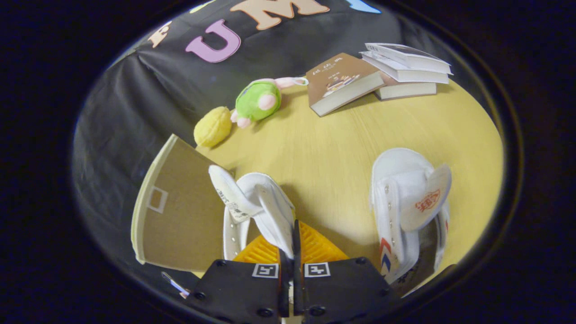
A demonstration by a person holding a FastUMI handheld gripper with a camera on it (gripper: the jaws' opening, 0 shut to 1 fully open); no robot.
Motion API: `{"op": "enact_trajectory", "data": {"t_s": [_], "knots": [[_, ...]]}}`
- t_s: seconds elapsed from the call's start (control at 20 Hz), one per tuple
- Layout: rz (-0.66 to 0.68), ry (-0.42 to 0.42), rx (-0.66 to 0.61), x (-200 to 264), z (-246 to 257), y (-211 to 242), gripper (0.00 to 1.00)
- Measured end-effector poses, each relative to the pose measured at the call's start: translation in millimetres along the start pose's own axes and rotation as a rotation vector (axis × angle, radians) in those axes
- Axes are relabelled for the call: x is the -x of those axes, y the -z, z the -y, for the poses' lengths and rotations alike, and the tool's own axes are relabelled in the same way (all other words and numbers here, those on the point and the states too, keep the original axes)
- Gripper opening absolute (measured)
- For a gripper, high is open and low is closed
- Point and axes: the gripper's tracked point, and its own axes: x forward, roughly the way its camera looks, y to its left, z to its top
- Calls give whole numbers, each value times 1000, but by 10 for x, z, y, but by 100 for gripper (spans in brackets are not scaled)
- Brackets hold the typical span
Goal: Open the storage box then place both shoes into the box .Put the left shoe in first, then the right shoe, with the right side of both shoes facing outward in a uniform manner.
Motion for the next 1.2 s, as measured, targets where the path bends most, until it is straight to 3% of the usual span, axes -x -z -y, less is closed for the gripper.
{"op": "enact_trajectory", "data": {"t_s": [0.7,1.0,1.2], "knots": [[83,-198,-45,770,-1253,-583,7],[-9,-252,-107,697,-1997,-513,7],[-67,-245,-118,500,-2399,-415,7]]}}
